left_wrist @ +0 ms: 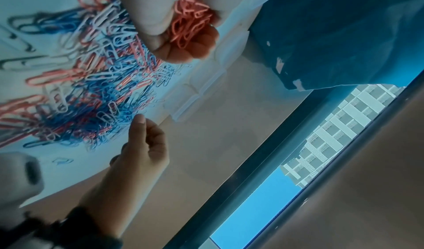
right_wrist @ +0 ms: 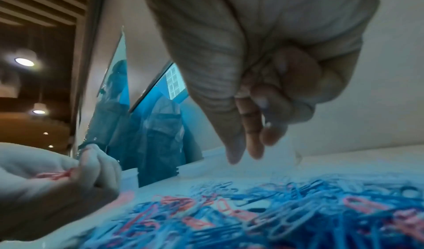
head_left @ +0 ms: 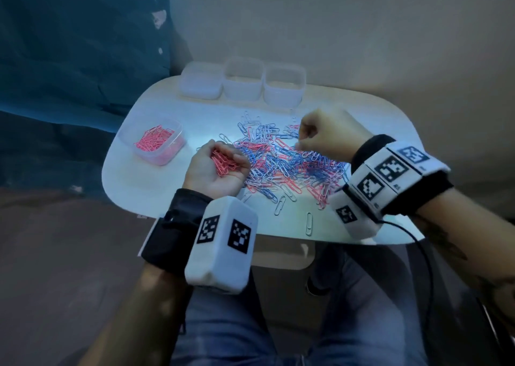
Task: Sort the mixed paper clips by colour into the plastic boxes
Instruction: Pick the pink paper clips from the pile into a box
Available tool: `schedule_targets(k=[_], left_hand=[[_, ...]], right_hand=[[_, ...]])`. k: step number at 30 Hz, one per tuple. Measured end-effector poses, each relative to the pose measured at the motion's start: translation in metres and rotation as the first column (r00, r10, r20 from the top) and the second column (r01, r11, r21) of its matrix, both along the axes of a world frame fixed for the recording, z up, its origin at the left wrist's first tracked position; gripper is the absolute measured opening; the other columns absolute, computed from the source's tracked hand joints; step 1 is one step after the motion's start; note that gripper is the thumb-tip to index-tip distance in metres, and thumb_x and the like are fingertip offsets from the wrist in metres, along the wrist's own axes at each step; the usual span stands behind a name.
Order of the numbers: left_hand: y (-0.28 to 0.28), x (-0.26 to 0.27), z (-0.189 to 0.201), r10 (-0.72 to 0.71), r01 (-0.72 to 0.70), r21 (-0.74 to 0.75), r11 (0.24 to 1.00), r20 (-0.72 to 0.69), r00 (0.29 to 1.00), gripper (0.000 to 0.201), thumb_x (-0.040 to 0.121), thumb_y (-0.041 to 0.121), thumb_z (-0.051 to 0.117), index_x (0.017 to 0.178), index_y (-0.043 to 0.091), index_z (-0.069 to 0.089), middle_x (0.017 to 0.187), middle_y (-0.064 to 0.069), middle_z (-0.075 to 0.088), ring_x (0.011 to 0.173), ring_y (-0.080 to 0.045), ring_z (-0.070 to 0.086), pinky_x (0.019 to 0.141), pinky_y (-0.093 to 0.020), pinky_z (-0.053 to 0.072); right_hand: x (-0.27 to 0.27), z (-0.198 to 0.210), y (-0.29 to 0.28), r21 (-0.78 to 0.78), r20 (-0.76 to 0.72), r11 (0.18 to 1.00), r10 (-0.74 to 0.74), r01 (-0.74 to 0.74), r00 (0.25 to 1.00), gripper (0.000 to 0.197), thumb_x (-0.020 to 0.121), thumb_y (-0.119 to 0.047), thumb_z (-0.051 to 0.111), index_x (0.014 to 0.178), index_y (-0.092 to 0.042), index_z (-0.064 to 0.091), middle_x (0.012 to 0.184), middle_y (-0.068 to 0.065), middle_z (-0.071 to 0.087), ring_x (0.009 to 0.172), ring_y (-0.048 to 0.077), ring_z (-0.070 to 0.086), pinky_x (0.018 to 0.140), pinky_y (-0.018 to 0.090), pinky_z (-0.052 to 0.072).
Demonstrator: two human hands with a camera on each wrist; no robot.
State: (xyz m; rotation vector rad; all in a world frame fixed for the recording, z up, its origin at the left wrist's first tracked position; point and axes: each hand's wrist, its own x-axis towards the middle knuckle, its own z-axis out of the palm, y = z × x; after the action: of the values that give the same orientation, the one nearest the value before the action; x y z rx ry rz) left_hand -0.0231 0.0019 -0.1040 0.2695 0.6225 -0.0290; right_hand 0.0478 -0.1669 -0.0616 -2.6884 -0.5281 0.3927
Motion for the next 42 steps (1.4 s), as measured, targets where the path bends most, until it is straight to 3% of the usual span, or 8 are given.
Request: schedule_targets(k=[9, 17, 20, 23, 27, 30, 34, 42], left_hand=[[-0.011, -0.004, 0.007, -0.136, 0.125, 0.07, 0.99, 0.171, 0.976, 0.067, 0.1, 0.024, 0.025, 0.06, -0.003, 0.07, 0.072, -0.014, 0.071, 0.064, -0.025, 0.071, 0.057, -0.036, 0.057], [-0.026, -0.008, 0.007, -0.174, 0.166, 0.094, 0.982, 0.088, 0.981, 0.041, 0.099, 0.022, 0.027, 0.088, 0.0, 0.059, 0.074, -0.015, 0.07, 0.073, -0.023, 0.071, 0.054, -0.034, 0.057], [-0.037, -0.01, 0.01, -0.2, 0.194, 0.072, 0.978, 0.102, 0.974, 0.03, 0.09, 0.013, 0.038, 0.081, -0.003, 0.062, 0.07, -0.017, 0.069, 0.058, -0.026, 0.069, 0.053, -0.036, 0.056], [-0.036, -0.011, 0.012, -0.238, 0.235, 0.043, 0.971, 0.088, 0.967, 0.034, 0.079, 0.009, 0.042, 0.057, -0.004, 0.065, 0.062, -0.014, 0.067, 0.054, -0.025, 0.068, 0.05, -0.036, 0.055], [-0.029, -0.009, 0.008, -0.215, 0.215, 0.033, 0.976, 0.002, 0.977, 0.04, 0.087, 0.009, 0.04, 0.049, 0.006, 0.052, 0.046, -0.002, 0.051, 0.037, -0.015, 0.055, 0.04, -0.018, 0.049], [-0.036, -0.011, 0.009, -0.333, 0.332, 0.045, 0.942, 0.024, 0.942, 0.033, 0.074, 0.008, 0.041, 0.041, 0.01, 0.046, 0.044, 0.004, 0.039, 0.035, -0.008, 0.042, 0.034, -0.011, 0.034], [-0.037, -0.012, 0.008, -0.404, 0.401, 0.097, 0.911, 0.022, 0.914, 0.057, 0.095, 0.019, 0.03, 0.04, 0.012, 0.044, 0.043, 0.007, 0.032, 0.032, -0.006, 0.033, 0.03, -0.012, 0.022], [-0.041, -0.016, 0.012, -0.398, 0.393, 0.086, 0.915, 0.039, 0.917, 0.032, 0.073, 0.011, 0.043, 0.042, 0.012, 0.043, 0.044, 0.006, 0.031, 0.032, -0.006, 0.032, 0.031, -0.012, 0.02]], right_hand=[[-0.032, -0.025, 0.003, -0.176, -0.102, 0.979, 0.082, -0.099, 0.991, 0.027, 0.073, -0.004, 0.063, 0.054, -0.019, 0.051, 0.08, 0.011, 0.066, 0.08, 0.025, 0.062, 0.068, 0.03, 0.05], [-0.027, 0.006, -0.001, 0.358, -0.253, 0.933, 0.07, 0.026, 0.965, 0.012, 0.083, -0.012, 0.065, 0.073, -0.008, 0.061, 0.056, -0.004, 0.048, 0.038, -0.001, 0.04, 0.039, 0.008, 0.028], [-0.035, 0.009, 0.01, 0.414, -0.215, 0.909, 0.145, -0.044, 0.966, 0.008, 0.081, -0.008, 0.065, 0.086, -0.002, 0.064, 0.062, -0.009, 0.057, 0.05, -0.003, 0.044, 0.048, 0.009, 0.036], [-0.033, 0.012, -0.014, 0.405, -0.056, 0.914, 0.006, 0.017, 0.998, 0.011, 0.08, -0.013, 0.068, 0.08, -0.017, 0.058, 0.061, -0.009, 0.049, 0.05, -0.002, 0.043, 0.054, 0.014, 0.033], [-0.049, 0.001, -0.047, 0.037, -0.035, 0.999, -0.014, 0.015, 0.999, 0.006, 0.079, -0.022, 0.068, 0.08, -0.018, 0.064, 0.065, -0.01, 0.051, 0.073, 0.013, 0.051, 0.068, 0.025, 0.038], [-0.07, -0.02, -0.039, -0.064, -0.032, 0.992, -0.111, 0.109, 0.993, 0.021, 0.083, -0.038, 0.063, 0.084, -0.017, 0.059, 0.089, 0.004, 0.062, 0.092, 0.026, 0.057, 0.069, 0.027, 0.036], [-0.079, -0.025, -0.035, -0.152, 0.023, 0.964, -0.217, 0.218, 0.976, 0.032, 0.088, -0.043, 0.055, 0.098, -0.013, 0.052, 0.11, 0.012, 0.059, 0.105, 0.031, 0.054, 0.072, 0.028, 0.032], [-0.075, -0.036, -0.032, 0.018, -0.112, 0.926, -0.372, 0.376, 0.921, 0.019, 0.087, -0.022, 0.059, 0.096, -0.006, 0.06, 0.105, 0.013, 0.06, 0.099, 0.032, 0.056, 0.077, 0.03, 0.042]])
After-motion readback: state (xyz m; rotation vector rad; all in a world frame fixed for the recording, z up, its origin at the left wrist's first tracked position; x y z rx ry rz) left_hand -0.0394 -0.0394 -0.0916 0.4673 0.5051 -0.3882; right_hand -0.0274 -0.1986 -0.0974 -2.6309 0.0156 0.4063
